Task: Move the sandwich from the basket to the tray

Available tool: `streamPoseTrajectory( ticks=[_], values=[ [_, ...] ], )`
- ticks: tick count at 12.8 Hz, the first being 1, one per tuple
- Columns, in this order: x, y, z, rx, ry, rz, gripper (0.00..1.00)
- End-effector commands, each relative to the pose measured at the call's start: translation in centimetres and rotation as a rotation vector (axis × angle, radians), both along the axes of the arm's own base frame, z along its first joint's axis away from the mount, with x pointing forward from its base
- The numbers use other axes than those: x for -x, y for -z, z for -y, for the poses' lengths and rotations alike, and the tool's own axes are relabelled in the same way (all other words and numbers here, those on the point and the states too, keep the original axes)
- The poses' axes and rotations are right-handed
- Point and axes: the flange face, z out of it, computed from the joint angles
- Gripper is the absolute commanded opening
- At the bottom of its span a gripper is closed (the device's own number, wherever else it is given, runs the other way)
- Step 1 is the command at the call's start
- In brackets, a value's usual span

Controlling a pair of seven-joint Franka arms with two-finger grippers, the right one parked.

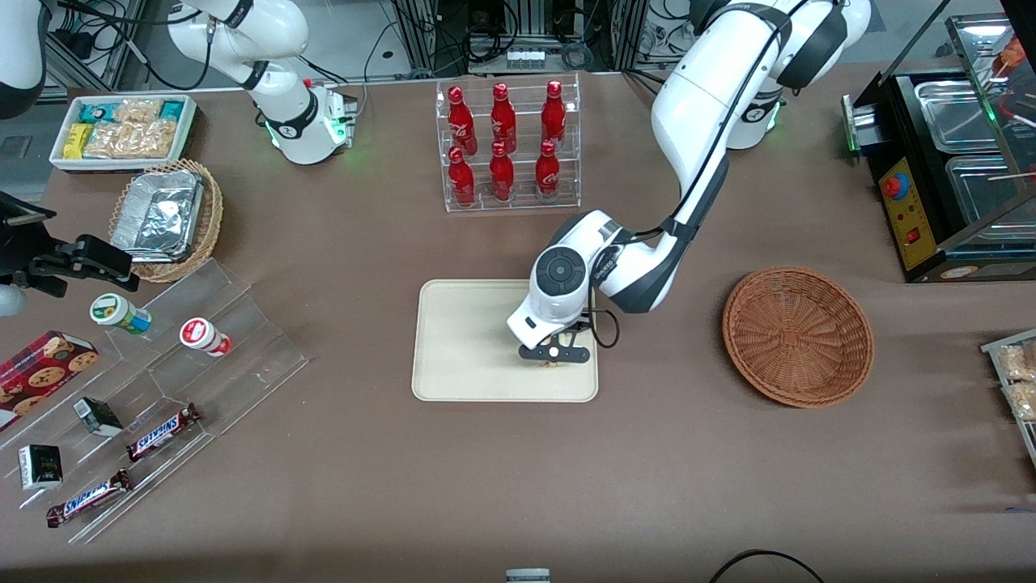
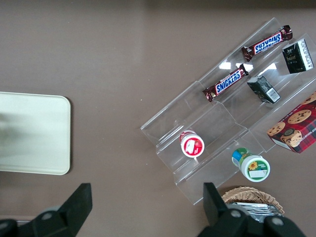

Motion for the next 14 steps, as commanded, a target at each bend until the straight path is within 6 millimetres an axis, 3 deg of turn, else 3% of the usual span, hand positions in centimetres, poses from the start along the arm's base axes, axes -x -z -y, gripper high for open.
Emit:
streamPoseTrajectory(
  ticks=[1,3,5,10,12,14],
  values=[
    [-0.4,0.3,0.2,-0.007,0.001,0.005,0.50],
    [-0.8,-0.1,-0.1,-0.005,-0.010,0.011,0.69],
    [-2.1,-2.5,-1.5,0.000,-0.053,0.028,1.00],
    [-4.3,-13.4,-8.1,-0.052,-0.229,0.021,1.00],
    [-6.9,-17.8,-13.9,-0.034,-0.311,0.040,1.00],
    [-7.5,-21.0,-17.3,-0.036,-0.355,0.050,1.00]
  ],
)
